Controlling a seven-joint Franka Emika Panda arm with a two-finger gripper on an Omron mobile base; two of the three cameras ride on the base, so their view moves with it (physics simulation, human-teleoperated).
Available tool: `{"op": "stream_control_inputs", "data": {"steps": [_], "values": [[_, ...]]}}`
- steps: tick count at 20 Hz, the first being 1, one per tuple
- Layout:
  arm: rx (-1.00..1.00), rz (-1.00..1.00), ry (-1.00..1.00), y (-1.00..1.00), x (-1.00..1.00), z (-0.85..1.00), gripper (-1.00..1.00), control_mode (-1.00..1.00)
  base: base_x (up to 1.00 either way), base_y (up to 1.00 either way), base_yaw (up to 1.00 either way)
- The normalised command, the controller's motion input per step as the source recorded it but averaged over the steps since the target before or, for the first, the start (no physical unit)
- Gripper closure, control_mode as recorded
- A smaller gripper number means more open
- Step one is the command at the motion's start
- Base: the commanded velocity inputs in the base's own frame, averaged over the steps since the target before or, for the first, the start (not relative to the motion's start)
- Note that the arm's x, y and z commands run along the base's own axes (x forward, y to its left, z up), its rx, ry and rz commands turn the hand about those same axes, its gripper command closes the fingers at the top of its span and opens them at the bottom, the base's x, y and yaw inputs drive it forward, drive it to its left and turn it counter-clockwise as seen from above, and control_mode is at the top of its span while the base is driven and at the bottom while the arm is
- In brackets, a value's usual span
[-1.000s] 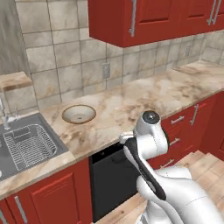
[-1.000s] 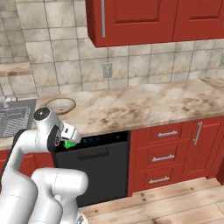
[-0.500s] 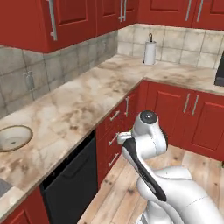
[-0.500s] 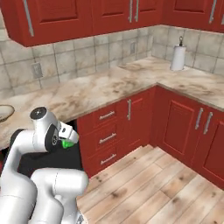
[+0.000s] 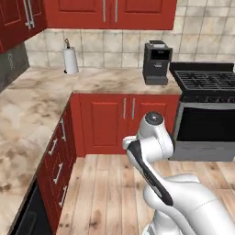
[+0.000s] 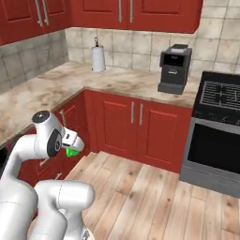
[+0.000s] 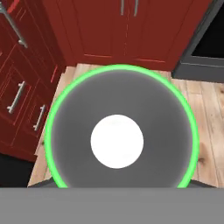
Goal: Clear the mugs and bowl far away from the sink.
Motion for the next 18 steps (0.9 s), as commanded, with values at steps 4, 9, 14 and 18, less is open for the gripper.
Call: {"op": "stream_control_inputs", "data": {"steps": [4, 9, 14, 18], "values": [[0.00, 0.00, 0.00, 0.00, 0.00, 0.00, 1.00, 1.00, 0.48, -0.64, -0.71], [0.00, 0.00, 0.00, 0.00, 0.00, 0.00, 1.00, 1.00, 0.71, -0.98, -0.55], [0.00, 0.00, 0.00, 0.00, 0.00, 0.00, 1.00, 1.00, 1.00, -1.00, -0.37], [0.00, 0.00, 0.00, 0.00, 0.00, 0.00, 1.00, 1.00, 1.00, -1.00, -0.27]]}}
